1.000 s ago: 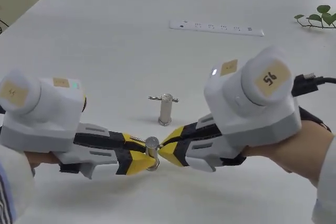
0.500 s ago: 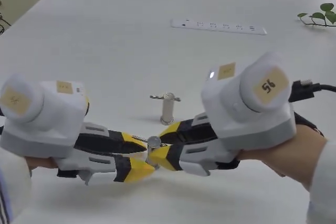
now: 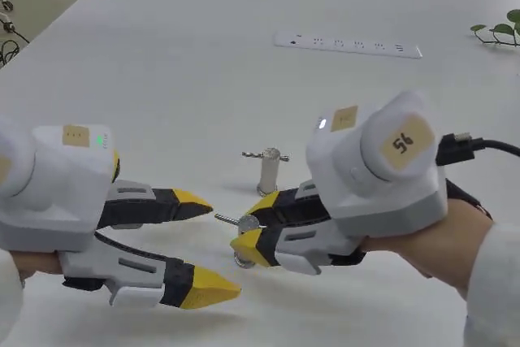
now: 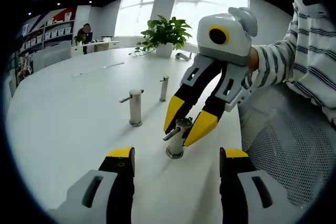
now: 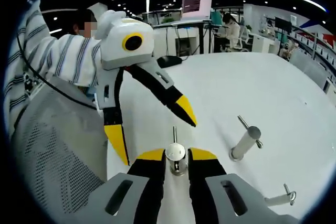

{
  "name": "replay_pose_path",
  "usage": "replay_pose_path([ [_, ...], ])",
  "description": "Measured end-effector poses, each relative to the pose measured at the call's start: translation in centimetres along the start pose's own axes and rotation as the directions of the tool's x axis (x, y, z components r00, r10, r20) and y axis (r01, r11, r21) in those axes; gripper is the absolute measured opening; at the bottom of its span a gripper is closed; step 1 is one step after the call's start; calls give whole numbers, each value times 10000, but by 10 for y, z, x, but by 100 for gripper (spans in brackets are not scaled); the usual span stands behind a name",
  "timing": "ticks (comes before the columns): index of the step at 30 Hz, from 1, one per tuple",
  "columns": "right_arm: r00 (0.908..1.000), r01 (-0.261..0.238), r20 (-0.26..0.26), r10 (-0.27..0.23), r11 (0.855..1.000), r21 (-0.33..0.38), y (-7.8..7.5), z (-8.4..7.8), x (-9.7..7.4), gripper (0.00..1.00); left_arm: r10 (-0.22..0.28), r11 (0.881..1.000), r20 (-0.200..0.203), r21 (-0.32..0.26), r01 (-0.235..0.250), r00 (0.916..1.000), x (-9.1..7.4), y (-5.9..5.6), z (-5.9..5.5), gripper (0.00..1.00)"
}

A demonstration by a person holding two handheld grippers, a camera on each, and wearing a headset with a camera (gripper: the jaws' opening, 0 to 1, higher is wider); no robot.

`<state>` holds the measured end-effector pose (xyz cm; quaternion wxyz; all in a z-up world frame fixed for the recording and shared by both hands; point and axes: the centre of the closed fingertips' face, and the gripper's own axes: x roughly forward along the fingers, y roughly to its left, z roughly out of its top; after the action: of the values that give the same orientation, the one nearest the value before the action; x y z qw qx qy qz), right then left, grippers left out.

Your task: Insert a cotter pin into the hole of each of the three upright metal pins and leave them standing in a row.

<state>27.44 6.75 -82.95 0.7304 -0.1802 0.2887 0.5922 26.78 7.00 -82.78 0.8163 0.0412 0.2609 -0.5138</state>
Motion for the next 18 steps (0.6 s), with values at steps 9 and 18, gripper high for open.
replay_pose_path([
  [9,10000,33,5,-33,9998,-202,1,-3,5,16,410,9992,-121,-36,-410,9991,-8,4,2,74],
  [18,9994,277,228,-269,9990,-363,-4,-4,2,14,399,9987,65,-306,-397,9992,-13,0,4,83],
])
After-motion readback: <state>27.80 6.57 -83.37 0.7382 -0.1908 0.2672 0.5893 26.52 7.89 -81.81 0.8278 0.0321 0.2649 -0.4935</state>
